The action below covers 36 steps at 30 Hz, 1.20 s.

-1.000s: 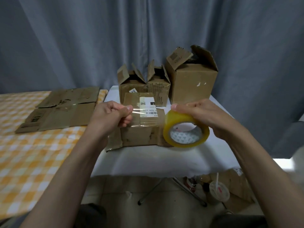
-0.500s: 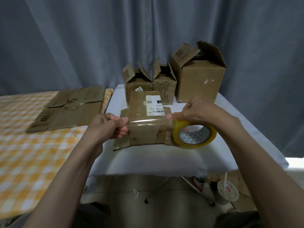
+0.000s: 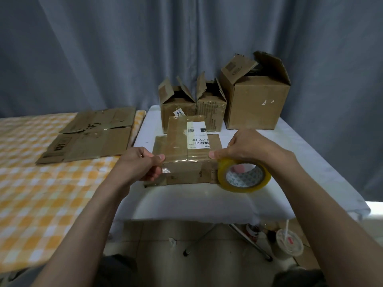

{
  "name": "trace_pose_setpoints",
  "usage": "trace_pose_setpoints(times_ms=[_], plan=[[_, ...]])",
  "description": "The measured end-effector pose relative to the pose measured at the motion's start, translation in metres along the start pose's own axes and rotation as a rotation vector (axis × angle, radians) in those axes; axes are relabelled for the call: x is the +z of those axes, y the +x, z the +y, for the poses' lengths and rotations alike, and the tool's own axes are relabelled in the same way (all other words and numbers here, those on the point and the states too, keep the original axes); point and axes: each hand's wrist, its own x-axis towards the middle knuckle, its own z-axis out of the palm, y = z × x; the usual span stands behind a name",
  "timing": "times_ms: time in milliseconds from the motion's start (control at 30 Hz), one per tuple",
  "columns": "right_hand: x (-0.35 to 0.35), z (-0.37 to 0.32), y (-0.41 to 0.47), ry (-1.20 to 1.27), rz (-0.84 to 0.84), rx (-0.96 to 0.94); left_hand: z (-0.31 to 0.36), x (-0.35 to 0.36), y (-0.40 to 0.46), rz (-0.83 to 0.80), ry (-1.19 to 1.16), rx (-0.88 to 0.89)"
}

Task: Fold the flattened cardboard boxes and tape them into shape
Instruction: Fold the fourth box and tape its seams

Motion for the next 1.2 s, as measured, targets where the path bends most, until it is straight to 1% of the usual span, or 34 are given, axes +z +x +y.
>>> trace_pose_setpoints(times_ms=[67, 133, 167, 200, 233, 267, 300, 333, 400, 500, 533, 600, 667, 767, 833, 900, 967, 1000, 1200], plan=[[0.002, 0.003, 0.000, -0.031, 0.000, 0.011, 0.000, -0.001, 0.001, 0.047, 0.196, -0.022], [0.003, 0.005, 0.001, -0.045, 0.016, 0.013, 0.005, -0.002, 0.000, 0.160, 0.427, -0.003], [0.003, 0.005, 0.002, -0.051, 0.022, 0.015, 0.008, 0.000, -0.001, 0.248, 0.526, 0.077], [0.004, 0.005, 0.002, -0.056, 0.025, 0.016, 0.010, 0.005, -0.004, 0.341, 0.580, 0.224], [0.004, 0.006, 0.003, -0.059, 0.025, 0.014, 0.012, 0.014, -0.008, 0.404, 0.590, 0.412], [0.005, 0.006, 0.004, -0.060, 0.025, 0.010, 0.016, 0.027, -0.015, 0.410, 0.569, 0.581], [0.005, 0.007, 0.004, -0.058, 0.026, 0.004, 0.020, 0.043, -0.023, 0.363, 0.546, 0.683], [0.005, 0.008, 0.005, -0.056, 0.028, -0.001, 0.022, 0.060, -0.029, 0.302, 0.540, 0.723], [0.003, 0.010, 0.007, -0.066, 0.025, -0.006, 0.024, 0.091, -0.035, 0.232, 0.576, 0.673], [-0.001, 0.013, 0.010, -0.068, 0.020, -0.014, 0.026, 0.112, -0.028, 0.257, 0.652, 0.567], [-0.003, 0.016, 0.012, -0.025, 0.024, -0.011, 0.027, 0.114, -0.025, 0.272, 0.675, 0.542], [-0.007, 0.027, 0.016, 0.145, 0.034, -0.007, 0.027, 0.117, -0.020, 0.291, 0.705, 0.510], [-0.011, 0.043, 0.019, 0.306, 0.058, -0.042, 0.027, 0.119, -0.019, 0.288, 0.703, 0.498], [-0.007, 0.070, 0.025, 0.372, 0.086, -0.132, 0.027, 0.118, -0.018, 0.263, 0.687, 0.485], [0.000, 0.083, 0.028, 0.401, 0.017, -0.205, 0.026, 0.117, -0.018, 0.264, 0.682, 0.487], [0.007, 0.091, 0.030, 0.386, -0.106, -0.258, 0.026, 0.117, -0.018, 0.272, 0.687, 0.493], [0.012, 0.098, 0.034, 0.330, -0.180, -0.250, 0.026, 0.118, -0.019, 0.284, 0.691, 0.498], [0.013, 0.100, 0.035, 0.309, -0.183, -0.255, 0.026, 0.118, -0.019, 0.287, 0.689, 0.499], [0.012, 0.101, 0.036, 0.194, -0.068, -0.335, 0.026, 0.120, -0.019, 0.300, 0.648, 0.504]])
